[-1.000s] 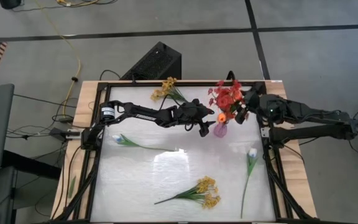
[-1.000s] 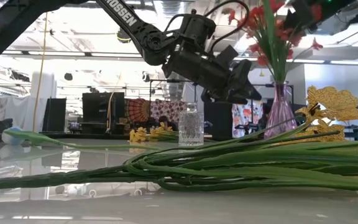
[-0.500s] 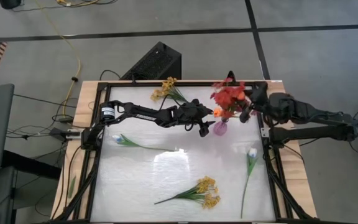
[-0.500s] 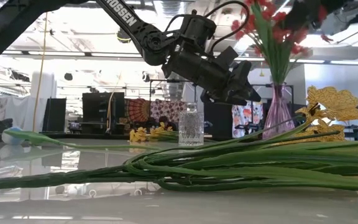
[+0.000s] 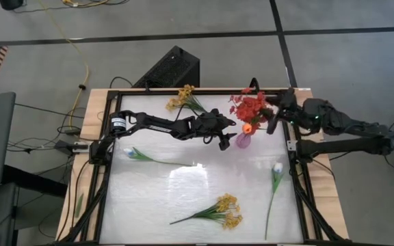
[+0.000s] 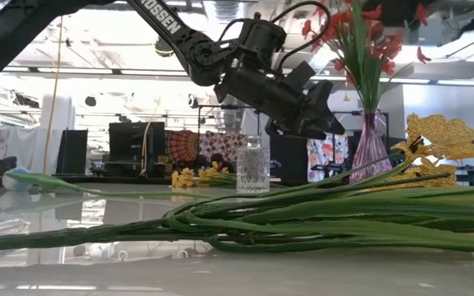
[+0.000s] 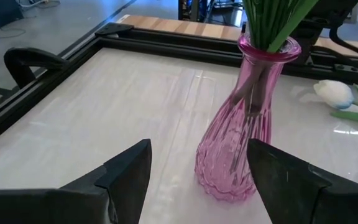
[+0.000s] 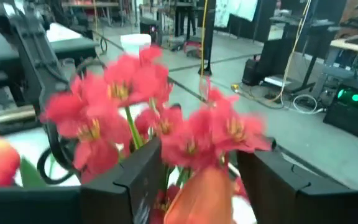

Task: Sort flowers into vase by color
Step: Put the orange flower into the pink flower vase, then put the bottom yellow flower into the transparent flower vase

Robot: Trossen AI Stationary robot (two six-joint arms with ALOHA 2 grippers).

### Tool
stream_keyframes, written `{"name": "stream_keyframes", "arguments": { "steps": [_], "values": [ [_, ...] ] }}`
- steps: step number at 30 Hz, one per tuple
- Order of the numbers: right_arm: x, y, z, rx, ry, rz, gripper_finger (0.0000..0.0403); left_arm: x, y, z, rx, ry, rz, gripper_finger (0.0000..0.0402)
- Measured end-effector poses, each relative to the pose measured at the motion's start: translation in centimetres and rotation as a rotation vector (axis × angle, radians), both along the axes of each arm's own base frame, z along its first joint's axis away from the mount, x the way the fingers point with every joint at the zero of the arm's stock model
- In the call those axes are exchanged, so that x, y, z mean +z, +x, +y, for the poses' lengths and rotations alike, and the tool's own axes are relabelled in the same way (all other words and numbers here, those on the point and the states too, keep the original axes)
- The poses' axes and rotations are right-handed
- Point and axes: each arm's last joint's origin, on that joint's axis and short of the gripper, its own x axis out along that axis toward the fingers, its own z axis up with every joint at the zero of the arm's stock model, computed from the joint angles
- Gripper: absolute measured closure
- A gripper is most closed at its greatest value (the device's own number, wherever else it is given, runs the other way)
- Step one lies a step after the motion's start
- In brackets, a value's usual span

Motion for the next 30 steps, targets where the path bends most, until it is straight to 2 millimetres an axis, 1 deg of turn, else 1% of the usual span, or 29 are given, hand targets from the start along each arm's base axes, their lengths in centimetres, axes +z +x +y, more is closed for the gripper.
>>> {"name": "stream_keyframes", "arguments": {
  "steps": [6, 9, 12, 14, 16, 20, 23, 25, 27, 28, 30],
  "values": [
    [2.6, -0.9, 0.1, 0.003, -0.055, -0.051, 0.0125, 1.2, -0.4, -0.1, -0.005, 0.015, 0.004, 0.0150],
    [3.8, -1.4, 0.2, 0.003, -0.061, -0.081, 0.0107, 2.0, -0.8, -0.1, -0.011, 0.032, 0.040, 0.0150],
    [4.4, -1.8, 0.5, 0.047, -0.023, -0.096, 0.0096, 3.3, -1.6, -0.3, -0.019, 0.043, 0.091, 0.0150],
    [4.5, -1.9, 0.8, 0.125, 0.036, -0.105, 0.0095, 4.7, -2.3, -0.4, -0.024, 0.054, 0.111, 0.0150],
    [4.5, -1.6, 1.2, 0.191, 0.087, -0.101, 0.0095, 6.2, -3.1, -0.6, -0.022, 0.067, 0.126, 0.0150],
    [4.2, -0.2, 2.2, 0.346, 0.169, -0.078, 0.0096, 9.3, -5.4, -1.9, 0.005, 0.150, 0.182, 0.0150],
    [4.1, 0.7, 3.2, 0.423, 0.227, -0.061, 0.0096, 11.6, -7.7, -3.4, 0.018, 0.213, 0.211, 0.0150],
    [3.9, 1.1, 4.1, 0.490, 0.284, -0.044, 0.0096, 12.9, -9.5, -4.6, 0.028, 0.250, 0.215, 0.0150],
    [3.4, 1.5, 5.2, 0.556, 0.351, 0.003, 0.0097, 13.4, -11.4, -5.5, 0.049, 0.281, 0.206, 0.0150],
    [3.1, 1.7, 5.8, 0.590, 0.383, 0.030, 0.0097, 13.3, -12.4, -5.9, 0.058, 0.290, 0.192, 0.0150],
    [2.5, 2.0, 7.2, 0.656, 0.442, 0.088, 0.0097, 12.5, -14.3, -6.5, 0.085, 0.289, 0.158, 0.0150]
  ]
}}
